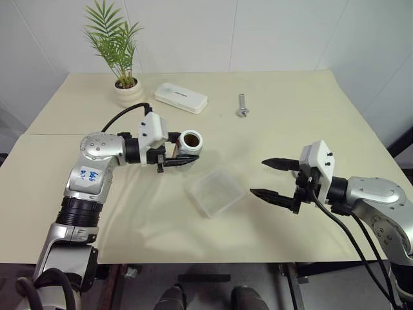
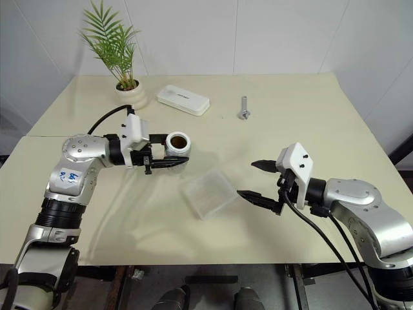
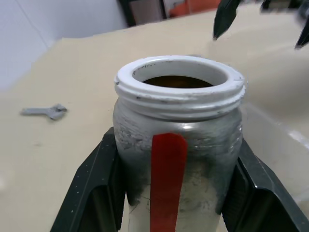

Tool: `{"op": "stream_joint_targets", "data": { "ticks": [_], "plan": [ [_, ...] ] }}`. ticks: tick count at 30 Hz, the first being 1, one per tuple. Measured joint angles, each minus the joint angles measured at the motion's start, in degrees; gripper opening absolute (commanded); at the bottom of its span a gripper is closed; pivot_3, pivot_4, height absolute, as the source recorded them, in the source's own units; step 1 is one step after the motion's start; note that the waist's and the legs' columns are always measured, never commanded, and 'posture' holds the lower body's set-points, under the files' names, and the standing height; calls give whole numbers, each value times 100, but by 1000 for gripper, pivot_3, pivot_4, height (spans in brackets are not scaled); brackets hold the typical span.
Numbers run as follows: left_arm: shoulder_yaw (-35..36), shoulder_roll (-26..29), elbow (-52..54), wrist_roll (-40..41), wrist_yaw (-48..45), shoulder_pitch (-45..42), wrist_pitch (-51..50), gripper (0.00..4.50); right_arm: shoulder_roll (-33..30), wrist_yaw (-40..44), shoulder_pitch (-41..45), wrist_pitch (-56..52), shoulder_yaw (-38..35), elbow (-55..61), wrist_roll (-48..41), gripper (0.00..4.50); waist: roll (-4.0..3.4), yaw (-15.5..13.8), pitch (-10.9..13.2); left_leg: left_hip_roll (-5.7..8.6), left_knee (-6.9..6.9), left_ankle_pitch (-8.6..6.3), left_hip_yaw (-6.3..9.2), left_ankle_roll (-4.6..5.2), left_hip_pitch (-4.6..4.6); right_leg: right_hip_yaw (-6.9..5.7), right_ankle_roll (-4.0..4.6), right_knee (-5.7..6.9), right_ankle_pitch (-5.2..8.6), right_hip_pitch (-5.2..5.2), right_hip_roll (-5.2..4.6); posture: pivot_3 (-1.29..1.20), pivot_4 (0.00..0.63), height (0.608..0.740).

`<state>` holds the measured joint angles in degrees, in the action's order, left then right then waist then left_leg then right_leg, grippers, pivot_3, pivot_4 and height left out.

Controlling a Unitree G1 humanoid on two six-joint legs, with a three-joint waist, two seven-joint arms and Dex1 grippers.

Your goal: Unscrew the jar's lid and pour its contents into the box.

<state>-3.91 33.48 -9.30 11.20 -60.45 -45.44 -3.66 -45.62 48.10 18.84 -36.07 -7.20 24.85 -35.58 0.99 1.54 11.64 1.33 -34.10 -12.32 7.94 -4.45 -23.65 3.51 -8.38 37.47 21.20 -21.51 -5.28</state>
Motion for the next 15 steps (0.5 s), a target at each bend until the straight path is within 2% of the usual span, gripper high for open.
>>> {"op": "stream_joint_targets", "data": {
  "ticks": [3, 6, 9, 12, 15],
  "plan": [
    [-274, -57, 12, -1075, 848, 0, 1176, 2053, 104, -95, -45, 6, -52, -43, 22, 4471, 1, -4, 0, 0, -2, 0, 0, -1, 1, 0, -1, 1, -1, 0, 1, 0, 150, 740],
    [-610, -32, -95, -2555, 2095, -1, 2771, 2053, 223, -206, -72, 5, -76, -52, 22, 4471, 1, -2, 0, 1, -2, 1, -2, -1, 1, 2, -3, -1, -2, 0, 0, 0, 150, 740],
    [-1020, 232, -282, -4535, 3922, -2, 3911, 2053, 358, -330, -72, 5, -89, -61, 22, 4471, 3, 4, 2, 1, -1, -1, -1, 2, 1, 2, -5, -1, -3, -1, 1, 0, 150, 740],
    [-1382, 481, -205, -6388, 5811, -4, 4335, 2053, 415, -427, -69, 5, -92, -68, 22, 4471, 3, -14, 2, 5, -1, -3, -1, 5, -1, 2, -8, -1, -4, -1, -2, 0, 150, 740],
    [-1639, 553, -190, -7434, 7082, -18, 4348, 2053, 472, -506, -67, 4, -94, -68, 19, 4471, 3, -29, 2, 7, -3, -3, -1, 6, -3, 2, -10, 2, -5, -1, -2, 0, 150, 740]
  ]
}}
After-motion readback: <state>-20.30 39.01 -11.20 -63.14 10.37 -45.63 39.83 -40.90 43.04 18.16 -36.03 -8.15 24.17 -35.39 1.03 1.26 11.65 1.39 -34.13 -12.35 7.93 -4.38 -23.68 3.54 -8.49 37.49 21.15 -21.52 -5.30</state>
